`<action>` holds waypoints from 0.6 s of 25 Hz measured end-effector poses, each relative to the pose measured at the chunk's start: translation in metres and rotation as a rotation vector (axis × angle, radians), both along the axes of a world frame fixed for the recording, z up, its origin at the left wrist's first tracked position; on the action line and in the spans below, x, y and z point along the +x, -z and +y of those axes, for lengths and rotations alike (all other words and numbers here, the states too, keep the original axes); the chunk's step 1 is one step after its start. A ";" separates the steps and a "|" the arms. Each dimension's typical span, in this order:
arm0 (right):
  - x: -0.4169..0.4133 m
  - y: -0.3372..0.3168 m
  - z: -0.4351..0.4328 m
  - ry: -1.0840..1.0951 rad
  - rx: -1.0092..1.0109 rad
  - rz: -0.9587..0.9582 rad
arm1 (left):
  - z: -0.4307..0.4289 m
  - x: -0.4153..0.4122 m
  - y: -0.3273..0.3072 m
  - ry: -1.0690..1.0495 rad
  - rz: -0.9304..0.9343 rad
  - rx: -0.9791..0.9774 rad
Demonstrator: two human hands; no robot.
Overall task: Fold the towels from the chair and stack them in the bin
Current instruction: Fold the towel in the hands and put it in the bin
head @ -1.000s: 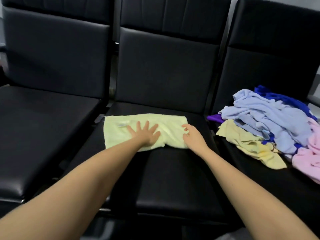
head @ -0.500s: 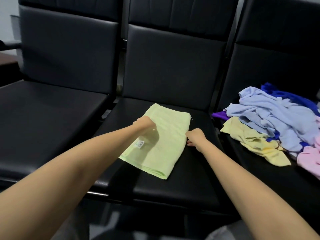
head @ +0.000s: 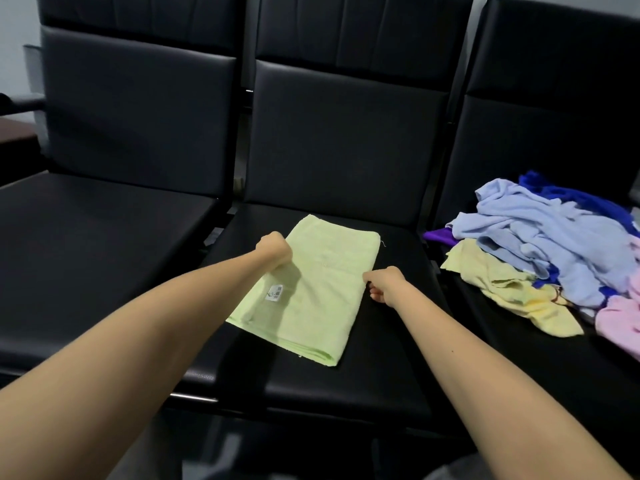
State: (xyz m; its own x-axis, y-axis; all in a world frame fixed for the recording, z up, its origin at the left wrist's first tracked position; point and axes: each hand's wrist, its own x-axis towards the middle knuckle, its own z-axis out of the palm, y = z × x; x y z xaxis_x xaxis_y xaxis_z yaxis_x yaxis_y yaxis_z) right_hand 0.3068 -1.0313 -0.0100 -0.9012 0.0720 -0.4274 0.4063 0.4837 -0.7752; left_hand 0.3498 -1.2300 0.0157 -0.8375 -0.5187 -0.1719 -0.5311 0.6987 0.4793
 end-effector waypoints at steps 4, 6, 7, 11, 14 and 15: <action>0.007 -0.008 -0.011 -0.065 0.057 -0.035 | 0.009 -0.004 0.014 -0.020 -0.105 -0.102; 0.004 -0.014 -0.016 -0.047 0.018 -0.053 | 0.012 -0.005 0.008 -0.027 -0.118 -0.124; 0.002 -0.017 -0.017 -0.016 -0.028 -0.050 | 0.011 -0.006 0.003 -0.015 -0.115 -0.095; -0.011 -0.037 -0.007 0.042 -0.233 -0.006 | -0.008 -0.006 -0.034 0.110 -0.063 0.337; -0.028 -0.071 -0.002 0.037 -0.499 0.058 | -0.019 -0.014 -0.068 -0.120 0.072 0.609; -0.032 -0.086 -0.001 0.050 -0.553 0.092 | -0.020 -0.020 -0.079 -0.175 0.123 0.682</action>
State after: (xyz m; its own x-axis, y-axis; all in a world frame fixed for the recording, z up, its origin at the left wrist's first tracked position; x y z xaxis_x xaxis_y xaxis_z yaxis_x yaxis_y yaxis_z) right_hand 0.2745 -1.0328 0.0758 -0.9378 -0.0969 -0.3335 0.3371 -0.0224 -0.9412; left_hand 0.3303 -1.2504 0.0944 -0.7858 -0.4584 -0.4152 -0.5219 0.1313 0.8428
